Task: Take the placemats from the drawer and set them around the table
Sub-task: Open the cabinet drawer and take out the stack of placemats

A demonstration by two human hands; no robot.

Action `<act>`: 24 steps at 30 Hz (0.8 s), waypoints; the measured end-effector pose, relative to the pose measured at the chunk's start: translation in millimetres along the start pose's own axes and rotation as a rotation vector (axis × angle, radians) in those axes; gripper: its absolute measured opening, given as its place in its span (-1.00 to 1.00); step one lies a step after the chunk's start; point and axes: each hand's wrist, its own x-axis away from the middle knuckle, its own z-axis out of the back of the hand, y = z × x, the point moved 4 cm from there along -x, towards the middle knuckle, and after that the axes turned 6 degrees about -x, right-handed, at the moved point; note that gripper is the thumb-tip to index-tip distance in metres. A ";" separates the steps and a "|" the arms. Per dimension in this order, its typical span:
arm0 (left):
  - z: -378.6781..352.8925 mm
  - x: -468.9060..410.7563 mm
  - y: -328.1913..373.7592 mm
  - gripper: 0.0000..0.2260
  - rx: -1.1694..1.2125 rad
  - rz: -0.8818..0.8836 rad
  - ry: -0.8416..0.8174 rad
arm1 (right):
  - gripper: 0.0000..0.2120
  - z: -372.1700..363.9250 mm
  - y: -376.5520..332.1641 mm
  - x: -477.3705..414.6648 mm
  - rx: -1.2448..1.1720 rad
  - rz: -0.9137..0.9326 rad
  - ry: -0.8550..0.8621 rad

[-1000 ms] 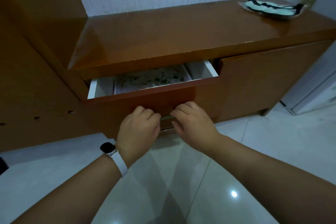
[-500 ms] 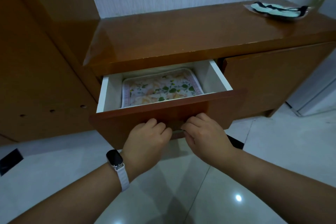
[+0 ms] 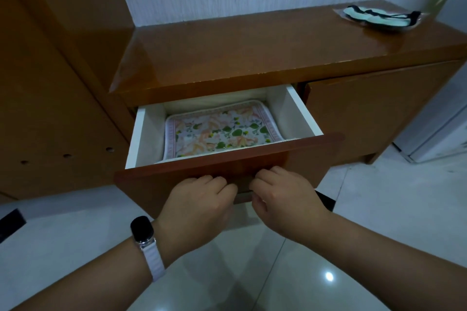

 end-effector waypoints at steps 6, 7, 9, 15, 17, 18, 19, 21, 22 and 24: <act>46.0 -24.1 -27.5 -0.85 0.043 -0.014 0.163 | -0.85 63.4 -7.2 -42.2 -0.037 0.007 0.151; 48.3 -29.4 -36.0 -0.84 0.039 -0.017 0.133 | -0.85 68.2 -1.5 -55.4 -0.041 -0.050 0.089; 46.6 -42.5 -57.7 -0.80 0.015 0.040 0.020 | -0.80 68.3 16.6 -80.0 -0.032 -0.205 -0.096; 6.7 -67.8 -124.7 -0.60 0.019 0.274 -0.456 | -0.52 36.7 59.4 -111.7 -0.113 -0.448 -0.598; -4.6 -67.6 -125.6 -0.53 0.036 0.225 -0.602 | -0.49 28.7 63.6 -109.7 -0.173 -0.506 -0.676; -7.6 -66.3 -124.2 -0.52 0.090 0.210 -0.642 | -0.49 26.7 64.4 -108.4 -0.198 -0.533 -0.703; -9.6 -64.4 -122.4 -0.52 0.171 0.218 -0.690 | -0.50 24.8 65.4 -106.8 -0.215 -0.552 -0.731; -11.0 -59.9 -119.6 -0.56 0.382 0.271 -0.759 | -0.53 22.1 66.6 -102.9 -0.241 -0.573 -0.789; -12.3 -56.8 -118.1 -0.57 0.471 0.290 -0.802 | -0.55 20.8 66.5 -100.4 -0.256 -0.579 -0.818; -16.3 -51.3 -114.4 -0.41 0.581 0.263 -0.873 | -0.55 19.5 65.5 -95.7 -0.289 -0.577 -0.875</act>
